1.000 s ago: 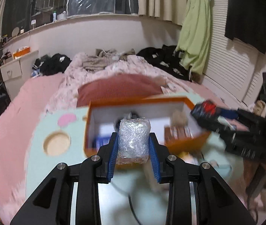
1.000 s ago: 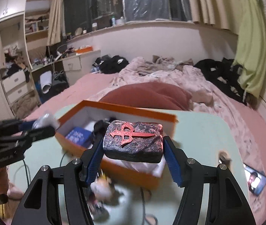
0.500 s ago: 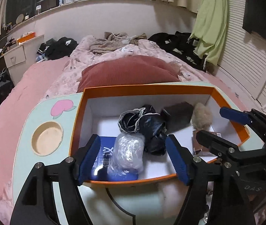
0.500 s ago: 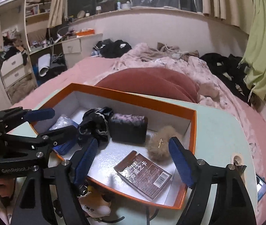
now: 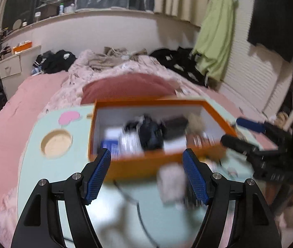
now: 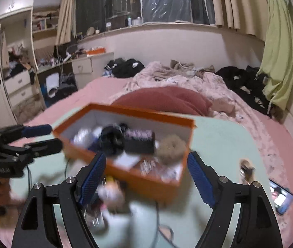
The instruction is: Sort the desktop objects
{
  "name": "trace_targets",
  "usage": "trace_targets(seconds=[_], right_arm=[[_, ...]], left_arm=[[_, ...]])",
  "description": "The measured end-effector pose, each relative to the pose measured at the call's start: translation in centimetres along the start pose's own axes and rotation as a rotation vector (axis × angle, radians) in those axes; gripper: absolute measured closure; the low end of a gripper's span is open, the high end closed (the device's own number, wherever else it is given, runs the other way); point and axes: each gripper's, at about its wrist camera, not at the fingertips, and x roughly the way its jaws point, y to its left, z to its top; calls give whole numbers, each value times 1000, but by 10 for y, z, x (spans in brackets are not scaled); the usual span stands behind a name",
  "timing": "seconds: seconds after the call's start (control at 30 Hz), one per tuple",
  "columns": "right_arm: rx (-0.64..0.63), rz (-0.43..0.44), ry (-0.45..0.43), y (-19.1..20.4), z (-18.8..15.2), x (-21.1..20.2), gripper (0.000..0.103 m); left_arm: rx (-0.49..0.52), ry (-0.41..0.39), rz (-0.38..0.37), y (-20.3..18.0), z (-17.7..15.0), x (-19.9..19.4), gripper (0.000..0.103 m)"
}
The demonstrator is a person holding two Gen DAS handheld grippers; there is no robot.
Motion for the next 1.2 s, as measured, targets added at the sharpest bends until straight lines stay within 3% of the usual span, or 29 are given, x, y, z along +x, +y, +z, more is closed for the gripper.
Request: trace_targets(seconds=[0.27, 0.33, 0.43, 0.57, 1.2], right_arm=[[10, -48, 167, -11, -49, 12, 22], [29, -61, 202, -12, -57, 21, 20], [29, -56, 199, -13, -59, 25, 12], [12, -32, 200, -12, -61, 27, 2], [9, -26, 192, -10, -65, 25, 1]], left_arm=[[31, 232, 42, -1, -50, 28, 29], [71, 232, 100, -8, -52, 33, 19], [74, 259, 82, -10, -54, 39, 0], [73, 239, 80, -10, -57, 31, 0], [68, 235, 84, -8, -63, 29, 0]])
